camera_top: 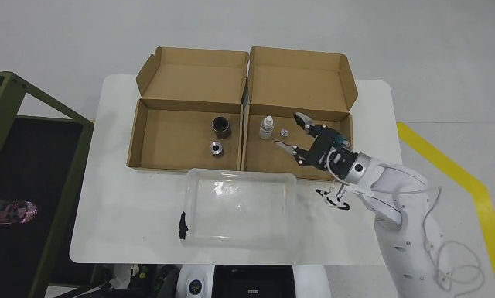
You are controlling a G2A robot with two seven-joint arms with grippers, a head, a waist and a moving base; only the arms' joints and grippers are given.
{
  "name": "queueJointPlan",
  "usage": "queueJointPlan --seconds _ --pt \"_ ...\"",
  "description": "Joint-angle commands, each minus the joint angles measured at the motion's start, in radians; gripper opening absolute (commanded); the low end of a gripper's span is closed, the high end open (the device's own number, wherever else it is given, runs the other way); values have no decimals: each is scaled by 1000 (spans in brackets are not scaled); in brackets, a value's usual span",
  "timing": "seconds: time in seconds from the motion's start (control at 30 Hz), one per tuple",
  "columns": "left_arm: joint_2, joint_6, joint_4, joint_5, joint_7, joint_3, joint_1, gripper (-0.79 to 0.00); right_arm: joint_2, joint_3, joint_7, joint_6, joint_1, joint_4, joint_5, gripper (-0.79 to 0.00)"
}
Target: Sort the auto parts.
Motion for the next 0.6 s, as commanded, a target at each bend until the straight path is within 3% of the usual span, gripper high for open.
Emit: queueJointPlan --seconds 0.0,0.57 --pt "0 0 0 0 0 0 0 0 6 50 -35 -2 -35 -8 -9 -369" --pt "0 0 0 0 0 0 0 0 36 242 -319 3 -277 -33 -38 -376"
